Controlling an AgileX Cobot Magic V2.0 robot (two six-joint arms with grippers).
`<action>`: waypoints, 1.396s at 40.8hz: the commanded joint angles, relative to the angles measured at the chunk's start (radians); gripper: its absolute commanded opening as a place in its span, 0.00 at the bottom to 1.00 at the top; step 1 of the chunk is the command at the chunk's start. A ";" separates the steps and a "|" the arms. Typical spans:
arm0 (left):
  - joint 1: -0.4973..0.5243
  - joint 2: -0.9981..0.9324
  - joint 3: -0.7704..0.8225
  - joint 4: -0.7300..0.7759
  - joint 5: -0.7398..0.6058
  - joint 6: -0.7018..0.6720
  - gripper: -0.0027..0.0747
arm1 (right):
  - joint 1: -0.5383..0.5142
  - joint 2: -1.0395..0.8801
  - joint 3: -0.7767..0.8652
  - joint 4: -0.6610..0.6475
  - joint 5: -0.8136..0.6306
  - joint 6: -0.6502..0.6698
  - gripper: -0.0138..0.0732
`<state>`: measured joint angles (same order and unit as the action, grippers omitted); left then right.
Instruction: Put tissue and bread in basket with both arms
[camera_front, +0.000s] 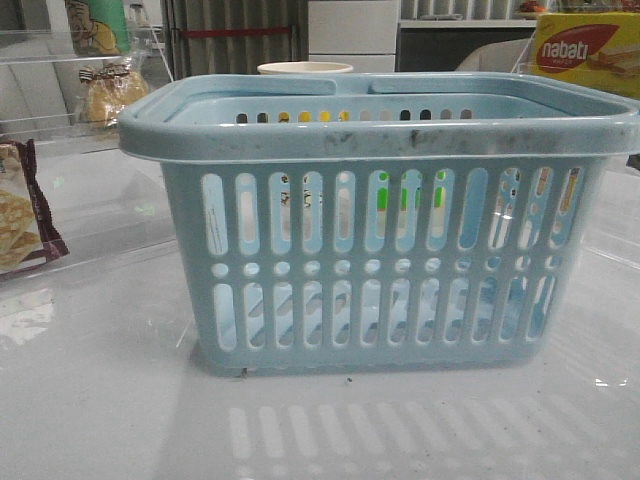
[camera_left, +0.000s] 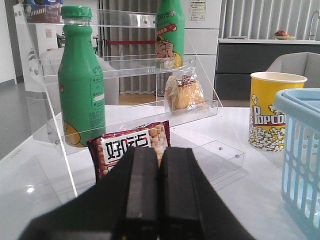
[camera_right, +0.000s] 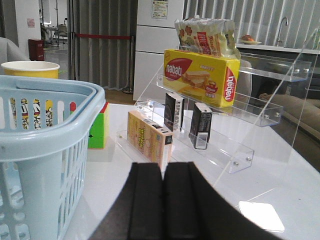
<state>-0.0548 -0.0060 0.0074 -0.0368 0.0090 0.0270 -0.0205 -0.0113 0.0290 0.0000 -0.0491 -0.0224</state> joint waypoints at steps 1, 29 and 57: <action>0.002 -0.017 -0.001 -0.007 -0.085 -0.003 0.15 | -0.006 -0.017 0.001 -0.015 -0.090 -0.002 0.22; 0.002 -0.017 -0.001 -0.007 -0.101 -0.003 0.15 | -0.006 -0.017 0.001 -0.015 -0.098 -0.002 0.22; 0.001 0.171 -0.483 -0.007 0.119 -0.003 0.15 | -0.006 0.225 -0.618 -0.015 0.370 -0.002 0.22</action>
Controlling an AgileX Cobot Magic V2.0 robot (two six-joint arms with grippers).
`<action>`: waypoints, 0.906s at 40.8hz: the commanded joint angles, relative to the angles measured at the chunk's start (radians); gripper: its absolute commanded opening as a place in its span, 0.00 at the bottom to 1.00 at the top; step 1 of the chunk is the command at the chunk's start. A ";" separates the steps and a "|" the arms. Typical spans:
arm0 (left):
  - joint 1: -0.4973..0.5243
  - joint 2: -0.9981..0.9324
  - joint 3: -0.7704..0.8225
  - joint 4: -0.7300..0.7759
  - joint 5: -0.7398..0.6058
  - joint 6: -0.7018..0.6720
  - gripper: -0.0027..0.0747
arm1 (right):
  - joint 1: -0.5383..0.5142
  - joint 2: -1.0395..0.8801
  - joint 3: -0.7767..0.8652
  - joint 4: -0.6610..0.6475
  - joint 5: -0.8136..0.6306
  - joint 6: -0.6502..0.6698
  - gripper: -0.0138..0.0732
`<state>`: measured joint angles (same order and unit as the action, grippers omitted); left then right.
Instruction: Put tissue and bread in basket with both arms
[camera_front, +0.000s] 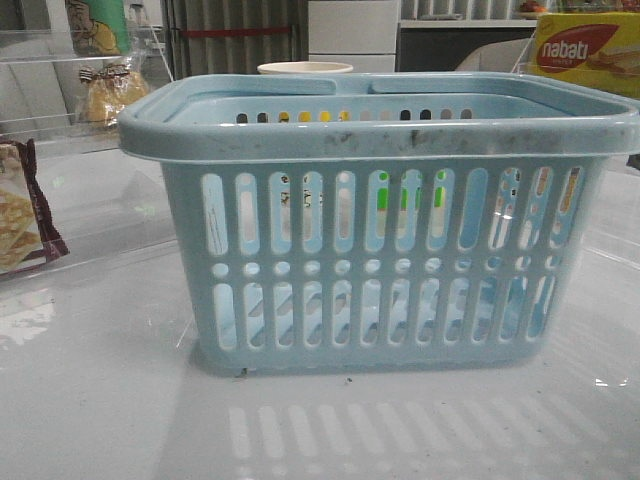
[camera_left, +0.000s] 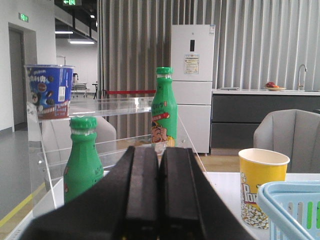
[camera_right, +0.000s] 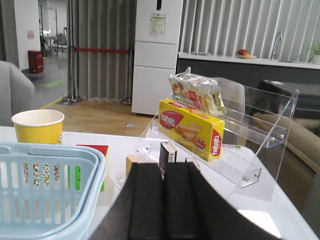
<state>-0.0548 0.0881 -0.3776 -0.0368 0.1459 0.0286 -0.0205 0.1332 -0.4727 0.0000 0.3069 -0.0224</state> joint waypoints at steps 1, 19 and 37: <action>0.001 0.101 -0.125 -0.007 0.002 -0.005 0.15 | -0.006 0.104 -0.138 -0.015 0.036 -0.002 0.22; 0.001 0.425 -0.302 0.011 0.449 0.032 0.15 | -0.006 0.363 -0.283 -0.015 0.312 -0.002 0.22; 0.001 0.564 -0.291 0.008 0.546 0.032 0.15 | -0.006 0.451 -0.283 -0.015 0.499 -0.002 0.24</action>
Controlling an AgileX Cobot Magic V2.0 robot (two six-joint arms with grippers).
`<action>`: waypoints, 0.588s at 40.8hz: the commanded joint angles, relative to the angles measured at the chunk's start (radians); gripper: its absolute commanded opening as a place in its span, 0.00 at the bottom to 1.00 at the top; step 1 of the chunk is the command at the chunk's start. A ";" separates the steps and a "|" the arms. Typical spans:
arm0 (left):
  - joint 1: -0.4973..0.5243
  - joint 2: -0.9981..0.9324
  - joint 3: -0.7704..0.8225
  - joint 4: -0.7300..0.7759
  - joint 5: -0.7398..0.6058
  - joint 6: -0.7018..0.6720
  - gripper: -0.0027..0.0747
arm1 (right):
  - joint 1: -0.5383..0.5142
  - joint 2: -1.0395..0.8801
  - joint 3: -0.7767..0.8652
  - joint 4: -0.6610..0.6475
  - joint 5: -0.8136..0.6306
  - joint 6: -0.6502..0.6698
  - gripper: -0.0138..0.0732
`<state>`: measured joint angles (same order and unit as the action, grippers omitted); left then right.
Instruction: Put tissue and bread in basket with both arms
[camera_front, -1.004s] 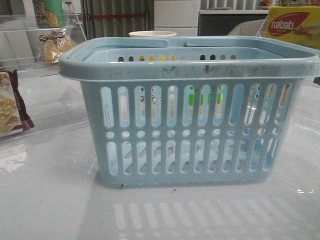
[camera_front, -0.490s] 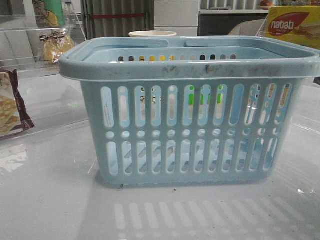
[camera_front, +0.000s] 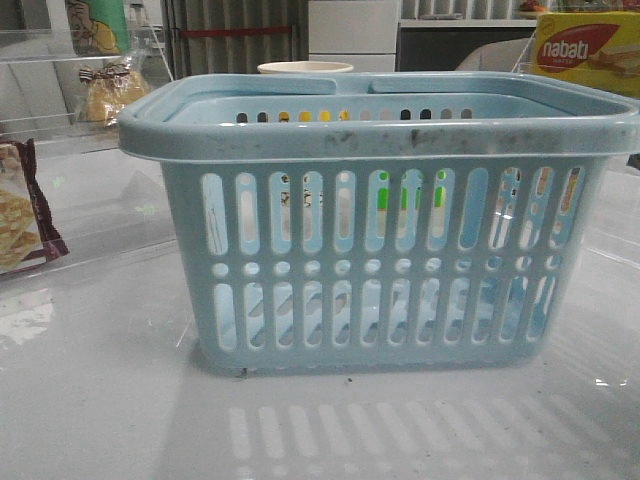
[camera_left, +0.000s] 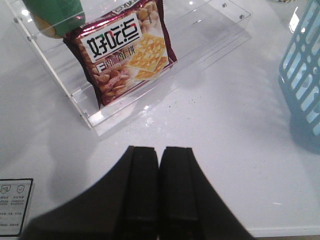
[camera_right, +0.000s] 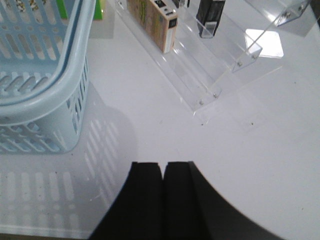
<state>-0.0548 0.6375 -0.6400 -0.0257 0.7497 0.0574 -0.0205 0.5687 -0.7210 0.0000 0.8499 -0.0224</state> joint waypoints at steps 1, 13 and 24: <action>0.001 0.017 -0.029 -0.004 -0.058 0.004 0.15 | -0.006 0.016 -0.035 -0.015 -0.040 -0.002 0.27; 0.001 0.017 -0.029 0.001 -0.069 0.004 0.60 | -0.006 0.021 -0.035 -0.019 -0.048 -0.002 0.74; -0.049 0.017 -0.029 -0.030 -0.100 0.006 0.68 | -0.015 0.117 -0.053 -0.127 -0.091 0.048 0.73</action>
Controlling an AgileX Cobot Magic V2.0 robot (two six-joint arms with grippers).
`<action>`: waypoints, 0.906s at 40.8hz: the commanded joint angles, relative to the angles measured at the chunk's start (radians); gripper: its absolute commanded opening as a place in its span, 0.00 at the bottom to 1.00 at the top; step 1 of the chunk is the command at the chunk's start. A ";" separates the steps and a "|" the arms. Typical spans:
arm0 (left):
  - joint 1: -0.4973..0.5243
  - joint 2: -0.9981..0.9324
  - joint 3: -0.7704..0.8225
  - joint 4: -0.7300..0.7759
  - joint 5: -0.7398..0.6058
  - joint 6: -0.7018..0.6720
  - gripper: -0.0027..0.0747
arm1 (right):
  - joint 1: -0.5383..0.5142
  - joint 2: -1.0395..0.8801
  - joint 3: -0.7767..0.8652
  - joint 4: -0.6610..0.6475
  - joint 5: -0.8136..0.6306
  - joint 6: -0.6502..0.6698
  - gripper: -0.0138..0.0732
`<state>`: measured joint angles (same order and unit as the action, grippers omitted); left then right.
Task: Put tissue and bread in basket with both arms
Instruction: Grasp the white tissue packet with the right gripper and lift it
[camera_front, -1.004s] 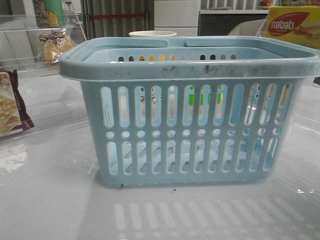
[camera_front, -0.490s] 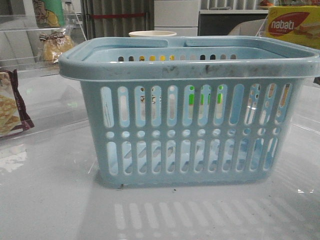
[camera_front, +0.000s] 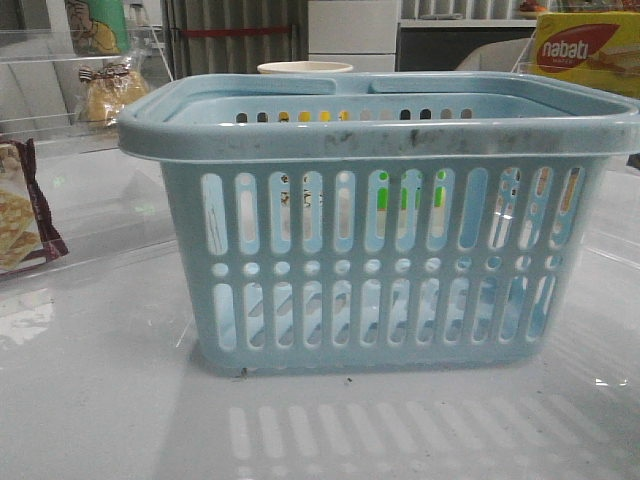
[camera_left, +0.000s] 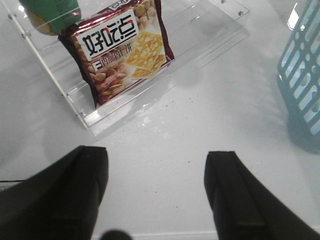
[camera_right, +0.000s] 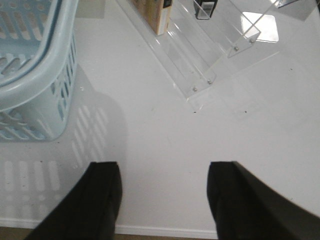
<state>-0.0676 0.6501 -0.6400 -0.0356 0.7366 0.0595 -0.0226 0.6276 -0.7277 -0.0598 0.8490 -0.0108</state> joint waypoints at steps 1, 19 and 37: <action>-0.055 0.004 -0.029 -0.020 -0.090 0.007 0.68 | -0.018 0.076 -0.055 -0.083 -0.091 0.052 0.73; -0.219 0.004 -0.029 -0.016 -0.099 0.028 0.68 | -0.141 0.559 -0.338 0.008 -0.179 0.083 0.73; -0.219 0.004 -0.029 -0.016 -0.099 0.028 0.68 | -0.161 1.003 -0.670 0.060 -0.265 0.083 0.73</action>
<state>-0.2781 0.6501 -0.6400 -0.0417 0.7156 0.0855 -0.1762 1.6082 -1.3134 0.0000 0.6627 0.0705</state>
